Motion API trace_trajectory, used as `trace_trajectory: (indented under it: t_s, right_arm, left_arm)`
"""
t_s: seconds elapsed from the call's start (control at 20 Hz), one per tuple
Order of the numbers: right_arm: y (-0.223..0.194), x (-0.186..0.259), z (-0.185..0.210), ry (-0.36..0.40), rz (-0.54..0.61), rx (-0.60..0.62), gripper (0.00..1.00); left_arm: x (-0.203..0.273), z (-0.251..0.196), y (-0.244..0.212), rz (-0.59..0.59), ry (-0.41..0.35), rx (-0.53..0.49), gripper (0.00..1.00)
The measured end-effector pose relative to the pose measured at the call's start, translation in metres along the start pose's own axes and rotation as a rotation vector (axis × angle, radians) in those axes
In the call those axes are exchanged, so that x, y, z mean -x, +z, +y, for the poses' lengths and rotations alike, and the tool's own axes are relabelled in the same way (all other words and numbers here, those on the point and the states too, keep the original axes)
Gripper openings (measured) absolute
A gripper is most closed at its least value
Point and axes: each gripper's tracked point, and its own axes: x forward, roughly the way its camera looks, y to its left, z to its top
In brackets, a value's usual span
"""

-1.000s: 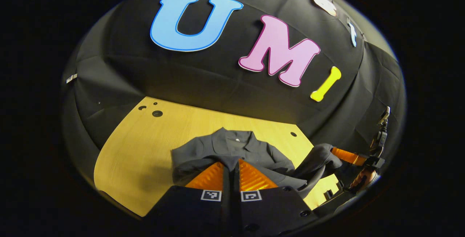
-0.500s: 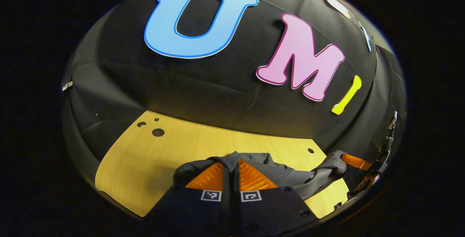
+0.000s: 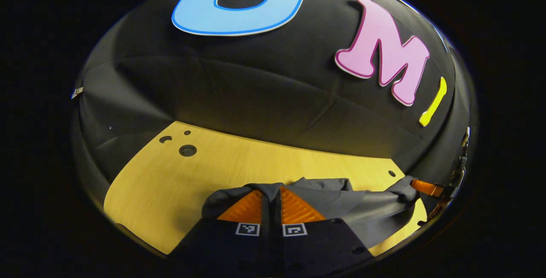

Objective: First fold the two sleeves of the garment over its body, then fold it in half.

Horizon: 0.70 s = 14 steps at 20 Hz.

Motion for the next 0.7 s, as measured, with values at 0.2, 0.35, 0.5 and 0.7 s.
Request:
trace_trajectory:
  t_s: [0.2,0.35,0.5,0.7]
  right_arm:
    - [-0.031,-0.036,-0.007,-0.019,0.047,0.008,0.06]
    - [-0.055,-0.054,-0.017,-0.039,0.103,0.021,0.06]
    - [-0.076,-0.062,-0.018,-0.042,0.155,0.031,0.06]
    - [-0.096,-0.066,-0.025,-0.091,0.238,-0.021,0.08]
  left_arm:
    - [-0.036,0.014,-0.032,0.061,0.050,-0.038,0.05]
    - [-0.052,0.021,-0.053,0.105,0.080,-0.063,0.05]
    - [-0.062,0.028,-0.077,0.166,0.105,-0.108,0.05]
    - [-0.068,0.027,-0.088,0.199,0.103,-0.108,0.05]
